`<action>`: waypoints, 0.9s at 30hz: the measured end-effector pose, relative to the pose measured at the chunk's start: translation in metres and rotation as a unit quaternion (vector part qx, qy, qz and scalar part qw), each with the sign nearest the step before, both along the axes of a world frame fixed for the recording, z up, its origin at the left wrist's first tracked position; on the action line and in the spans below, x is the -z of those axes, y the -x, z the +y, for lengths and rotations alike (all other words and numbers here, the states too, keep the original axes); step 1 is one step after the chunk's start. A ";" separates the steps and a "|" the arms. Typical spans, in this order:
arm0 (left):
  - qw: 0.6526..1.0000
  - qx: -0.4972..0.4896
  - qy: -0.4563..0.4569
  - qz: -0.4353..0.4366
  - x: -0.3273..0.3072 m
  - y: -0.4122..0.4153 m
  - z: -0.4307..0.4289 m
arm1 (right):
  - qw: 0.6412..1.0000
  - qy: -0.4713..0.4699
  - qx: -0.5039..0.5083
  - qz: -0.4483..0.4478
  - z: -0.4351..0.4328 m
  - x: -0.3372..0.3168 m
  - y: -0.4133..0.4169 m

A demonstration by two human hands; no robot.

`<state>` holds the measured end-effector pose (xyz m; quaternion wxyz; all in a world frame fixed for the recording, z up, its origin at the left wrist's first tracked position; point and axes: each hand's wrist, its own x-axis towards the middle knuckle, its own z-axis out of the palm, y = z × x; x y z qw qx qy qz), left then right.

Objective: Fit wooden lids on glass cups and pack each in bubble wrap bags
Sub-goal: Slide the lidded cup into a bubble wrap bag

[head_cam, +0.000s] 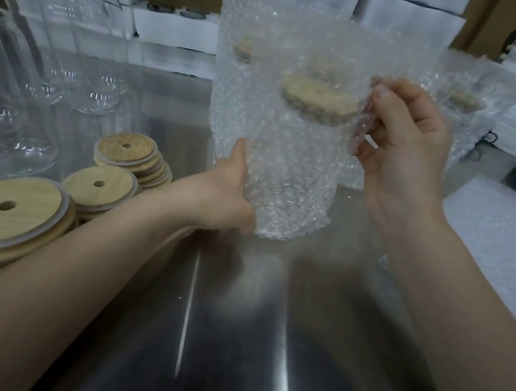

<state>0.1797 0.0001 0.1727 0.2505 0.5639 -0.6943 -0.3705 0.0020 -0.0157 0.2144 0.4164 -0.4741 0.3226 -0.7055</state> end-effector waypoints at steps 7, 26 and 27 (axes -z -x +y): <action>0.992 -0.114 0.055 0.000 0.016 -0.001 -0.008 | 1.000 -0.008 0.007 0.008 -0.001 0.001 -0.001; 0.871 -0.031 0.223 0.437 -0.036 0.022 0.003 | 0.995 0.023 -0.058 0.078 -0.010 0.000 0.006; 0.869 -0.044 0.233 0.435 -0.038 0.023 0.002 | 0.995 0.029 -0.047 0.082 -0.010 0.000 0.006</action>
